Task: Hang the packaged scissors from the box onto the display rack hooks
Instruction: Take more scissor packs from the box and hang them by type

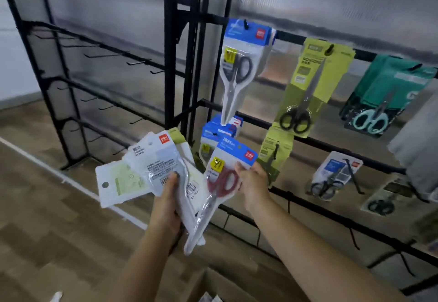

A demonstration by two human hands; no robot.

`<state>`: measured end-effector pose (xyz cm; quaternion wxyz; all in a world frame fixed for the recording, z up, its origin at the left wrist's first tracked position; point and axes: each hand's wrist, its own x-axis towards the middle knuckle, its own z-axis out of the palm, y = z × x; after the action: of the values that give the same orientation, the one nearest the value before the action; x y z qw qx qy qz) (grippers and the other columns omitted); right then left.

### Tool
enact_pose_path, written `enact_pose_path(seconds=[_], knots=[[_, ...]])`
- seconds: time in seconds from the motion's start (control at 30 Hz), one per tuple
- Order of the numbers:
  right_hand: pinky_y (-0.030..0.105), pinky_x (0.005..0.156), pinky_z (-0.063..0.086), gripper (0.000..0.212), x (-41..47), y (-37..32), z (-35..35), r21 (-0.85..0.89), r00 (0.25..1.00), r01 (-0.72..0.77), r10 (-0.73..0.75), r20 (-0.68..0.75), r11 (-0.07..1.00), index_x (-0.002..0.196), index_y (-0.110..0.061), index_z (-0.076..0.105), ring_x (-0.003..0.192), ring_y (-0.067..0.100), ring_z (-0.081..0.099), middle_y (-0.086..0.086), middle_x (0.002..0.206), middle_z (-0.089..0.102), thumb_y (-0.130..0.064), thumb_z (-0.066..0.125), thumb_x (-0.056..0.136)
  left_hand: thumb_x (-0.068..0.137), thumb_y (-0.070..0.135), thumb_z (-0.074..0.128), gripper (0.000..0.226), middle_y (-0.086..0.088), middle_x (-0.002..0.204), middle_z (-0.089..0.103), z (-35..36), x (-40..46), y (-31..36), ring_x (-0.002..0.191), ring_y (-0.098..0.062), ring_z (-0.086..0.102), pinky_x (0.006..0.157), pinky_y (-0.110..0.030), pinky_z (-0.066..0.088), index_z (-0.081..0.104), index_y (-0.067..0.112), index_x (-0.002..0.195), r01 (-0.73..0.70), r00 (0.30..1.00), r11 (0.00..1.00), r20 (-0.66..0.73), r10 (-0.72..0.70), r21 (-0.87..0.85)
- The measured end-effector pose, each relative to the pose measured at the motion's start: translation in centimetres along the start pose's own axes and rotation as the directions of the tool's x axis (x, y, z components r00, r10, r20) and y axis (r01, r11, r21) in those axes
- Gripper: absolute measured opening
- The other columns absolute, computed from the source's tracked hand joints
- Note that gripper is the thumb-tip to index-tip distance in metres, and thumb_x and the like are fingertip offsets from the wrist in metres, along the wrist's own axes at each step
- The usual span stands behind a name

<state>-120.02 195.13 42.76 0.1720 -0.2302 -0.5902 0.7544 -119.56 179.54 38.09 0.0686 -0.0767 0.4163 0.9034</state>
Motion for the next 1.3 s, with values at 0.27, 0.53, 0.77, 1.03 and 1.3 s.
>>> enact_pose_path(seconds=[0.27, 0.53, 0.77, 1.03, 1.3], knots=[[0.024, 0.064, 0.046, 0.012, 3.9, 0.4, 5.0, -0.119, 0.987, 0.059, -0.076, -0.142, 0.991, 0.078, -0.013, 0.065, 0.067, 0.014, 0.056, 0.008, 0.082, 0.067, -0.008, 0.062, 0.088, 0.091, 0.025, 0.056, 0.036, -0.002, 0.118, 0.065, -7.0, 4.5, 4.1, 0.104, -0.018, 0.063, 0.08, -0.033, 0.051, 0.054, 0.021, 0.127, -0.171, 0.978, 0.974, -0.092, 0.185, 0.147], [0.024, 0.069, 0.044, 0.024, 7.6, 0.8, 7.9, -0.314, 0.975, 0.051, -0.116, -0.191, 0.948, 0.105, -0.005, 0.069, 0.078, 0.018, 0.06, 0.009, 0.093, 0.067, -0.02, 0.062, 0.088, 0.091, 0.025, 0.054, 0.036, 0.002, 0.123, 0.061, -10.2, 5.5, 4.2, 0.113, -0.021, 0.058, 0.089, -0.038, 0.047, 0.052, 0.024, 0.127, -0.152, 0.976, 0.964, -0.122, 0.181, 0.217], [0.02, 0.05, 0.039, 0.02, 8.9, 1.1, 8.0, -0.436, 0.975, 0.016, -0.11, -0.191, 0.9, 0.097, -0.006, 0.068, 0.067, 0.015, 0.058, 0.005, 0.083, 0.064, -0.022, 0.061, 0.087, 0.09, 0.024, 0.054, 0.026, -0.002, 0.115, 0.065, -10.0, 6.4, 3.8, 0.105, -0.025, 0.061, 0.089, -0.042, 0.05, 0.057, 0.026, 0.116, -0.101, 0.988, 0.973, -0.094, 0.122, 0.207], [0.025, 0.063, 0.043, 0.025, 9.4, 1.8, 7.3, -0.544, 0.975, 0.03, -0.144, -0.169, 0.839, 0.096, 0.0, 0.068, 0.077, 0.021, 0.06, 0.013, 0.092, 0.067, -0.023, 0.061, 0.089, 0.078, 0.037, 0.064, 0.053, -0.02, 0.107, 0.065, -8.0, 7.0, 2.8, 0.07, -0.012, 0.068, 0.07, -0.038, 0.058, 0.053, 0.007, 0.121, 0.09, 0.99, 0.983, -0.122, -0.071, 0.162], [0.017, 0.055, 0.04, 0.014, 4.5, 1.8, 8.2, -0.323, 0.995, 0.036, -0.063, -0.075, 0.946, 0.095, -0.01, 0.052, 0.077, 0.013, 0.056, 0.007, 0.094, 0.058, -0.011, 0.062, 0.086, 0.077, 0.031, 0.06, 0.043, 0.002, 0.108, 0.069, -7.1, 5.6, 3.7, 0.092, -0.012, 0.069, 0.073, -0.029, 0.056, 0.058, 0.02, 0.118, 0.044, 0.995, 0.984, 0.084, -0.059, 0.175]])
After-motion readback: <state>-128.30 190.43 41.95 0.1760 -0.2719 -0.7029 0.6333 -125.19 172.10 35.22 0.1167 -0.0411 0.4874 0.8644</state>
